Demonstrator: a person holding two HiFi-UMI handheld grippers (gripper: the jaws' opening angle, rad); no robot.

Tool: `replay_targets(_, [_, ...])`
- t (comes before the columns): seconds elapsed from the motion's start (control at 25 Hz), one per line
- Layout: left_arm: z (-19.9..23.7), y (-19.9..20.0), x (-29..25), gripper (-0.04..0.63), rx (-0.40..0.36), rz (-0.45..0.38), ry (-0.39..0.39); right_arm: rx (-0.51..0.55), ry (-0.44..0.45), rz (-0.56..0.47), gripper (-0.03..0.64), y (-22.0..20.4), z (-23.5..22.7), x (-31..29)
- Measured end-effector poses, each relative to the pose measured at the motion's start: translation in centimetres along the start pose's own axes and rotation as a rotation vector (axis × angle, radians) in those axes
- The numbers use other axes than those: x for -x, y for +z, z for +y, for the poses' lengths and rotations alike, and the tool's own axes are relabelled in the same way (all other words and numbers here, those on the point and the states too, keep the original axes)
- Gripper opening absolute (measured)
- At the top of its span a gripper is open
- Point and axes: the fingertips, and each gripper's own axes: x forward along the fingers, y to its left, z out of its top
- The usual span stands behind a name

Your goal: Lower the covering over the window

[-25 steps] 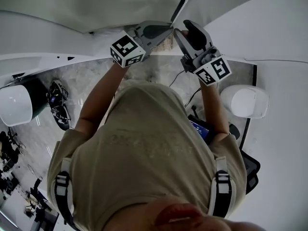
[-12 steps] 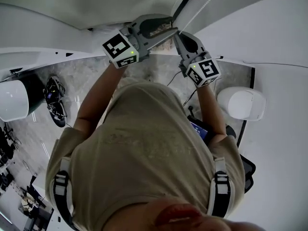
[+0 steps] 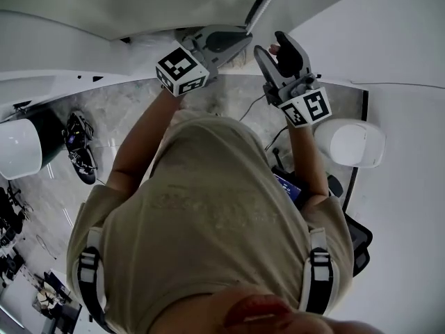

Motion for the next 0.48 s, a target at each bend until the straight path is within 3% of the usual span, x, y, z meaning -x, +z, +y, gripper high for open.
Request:
replay_targets(0.08, [-0.9,-2.1,0.1,0.015,0.032,0.028,-0.030,0.022,0.021,0.014,0.222,1.0,0.9,-1.3])
replay_targets(0.2, [-2.5,-2.9,0.3,0.015,0.037,0.029,-0.045,0.069,0.043,0.063,0.028,1.0,2.4,-2.6])
replay_targets(0.32, [-2.3,-2.2,1.5,0.017,0.029,-0.015,-0.057,0.069,0.011,0.076,0.011,0.5,2.1,-2.6])
replay_targets(0.4, [-1.1,-0.3,2.7,0.216,0.070,-0.108,-0.041,0.046,-0.007,0.119,0.009,-1.4,1.3,-2.3])
replay_targets(0.48, [-0.3,2.3,2.8,0.216,0.086,-0.167,-0.022,0.029,0.003,0.193,0.009,-4.0,1.6,-2.1])
